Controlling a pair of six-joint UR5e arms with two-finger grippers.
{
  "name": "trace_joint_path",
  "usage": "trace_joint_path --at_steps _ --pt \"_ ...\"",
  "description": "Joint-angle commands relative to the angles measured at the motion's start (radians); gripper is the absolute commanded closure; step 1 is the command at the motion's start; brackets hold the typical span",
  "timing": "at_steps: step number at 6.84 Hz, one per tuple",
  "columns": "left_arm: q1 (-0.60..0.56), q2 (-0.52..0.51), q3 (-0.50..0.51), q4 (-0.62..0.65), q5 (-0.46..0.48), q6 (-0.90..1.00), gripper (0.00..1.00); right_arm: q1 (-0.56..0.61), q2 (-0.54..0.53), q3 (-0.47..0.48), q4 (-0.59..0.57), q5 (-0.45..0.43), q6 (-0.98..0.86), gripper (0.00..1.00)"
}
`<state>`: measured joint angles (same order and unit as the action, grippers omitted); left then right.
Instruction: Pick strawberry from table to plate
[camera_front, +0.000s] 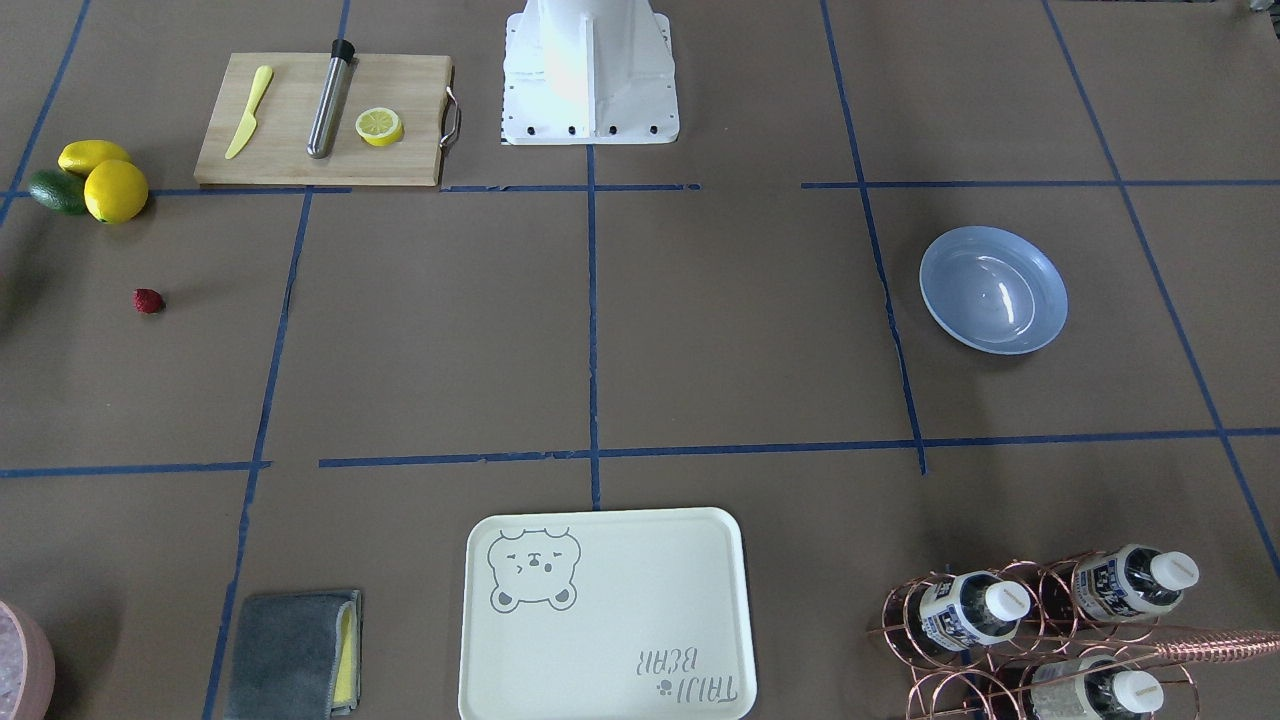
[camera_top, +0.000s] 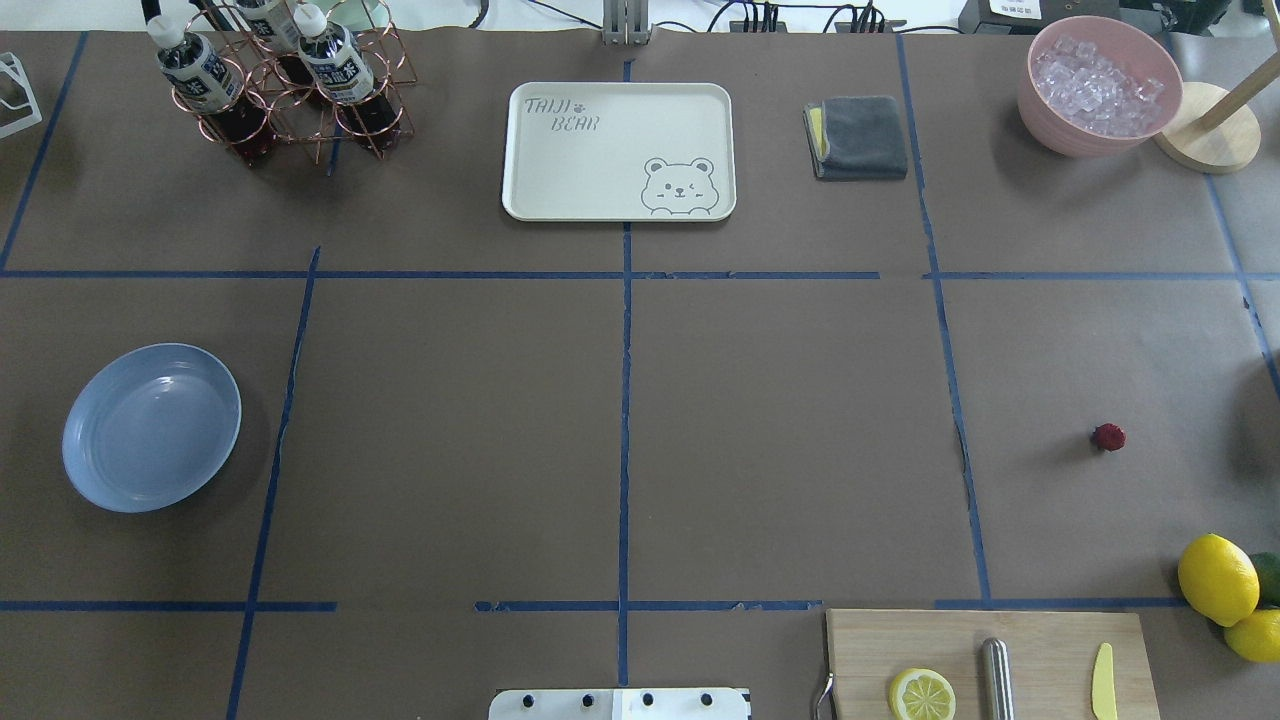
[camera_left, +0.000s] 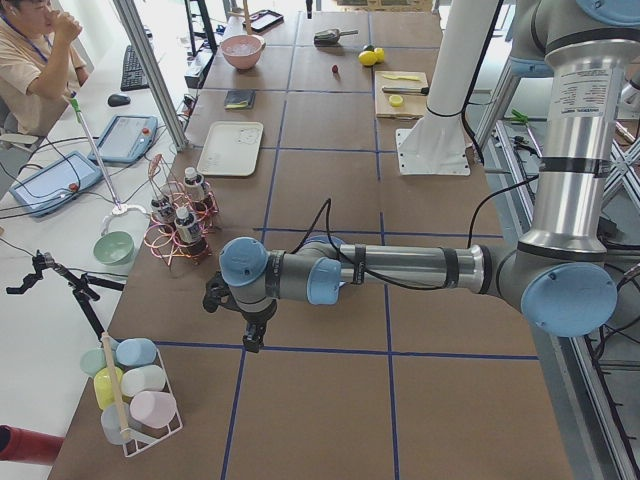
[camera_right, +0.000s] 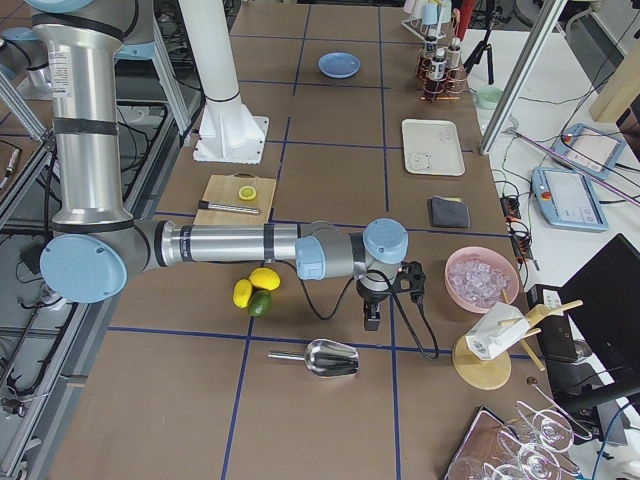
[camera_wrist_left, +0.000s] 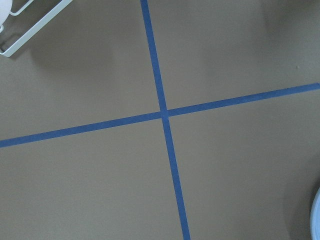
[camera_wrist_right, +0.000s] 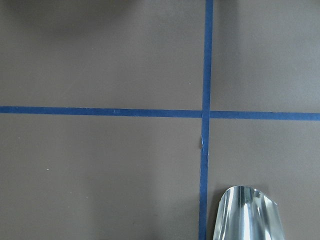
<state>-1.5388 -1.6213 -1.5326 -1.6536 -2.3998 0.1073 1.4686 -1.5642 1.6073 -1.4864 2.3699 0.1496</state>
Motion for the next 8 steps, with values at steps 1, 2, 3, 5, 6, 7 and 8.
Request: trace_joint_path --at_steps 1,2,3,5,6,7,8 --pt "0.005 0.032 -0.038 -0.049 0.001 0.044 0.00 -0.001 0.001 0.003 0.002 0.002 0.001 0.00" --pt "0.006 0.029 -0.040 -0.040 0.001 0.045 0.00 -0.010 0.003 0.002 0.002 0.000 0.001 0.00" --pt "0.006 0.031 -0.076 -0.025 0.001 0.046 0.00 -0.017 0.007 0.008 0.002 0.002 -0.001 0.00" --pt "0.038 0.027 -0.086 -0.031 0.001 0.049 0.00 -0.059 0.023 0.003 0.002 -0.003 0.001 0.00" --pt "0.046 0.038 -0.069 -0.038 -0.008 0.054 0.00 -0.059 0.023 0.005 0.003 -0.001 -0.004 0.00" --pt "0.061 0.032 -0.058 -0.073 -0.021 0.054 0.00 -0.059 0.023 0.009 0.003 0.000 -0.002 0.00" --pt "0.244 0.037 -0.051 -0.200 -0.010 0.039 0.00 -0.059 0.023 0.011 0.003 0.000 -0.004 0.00"
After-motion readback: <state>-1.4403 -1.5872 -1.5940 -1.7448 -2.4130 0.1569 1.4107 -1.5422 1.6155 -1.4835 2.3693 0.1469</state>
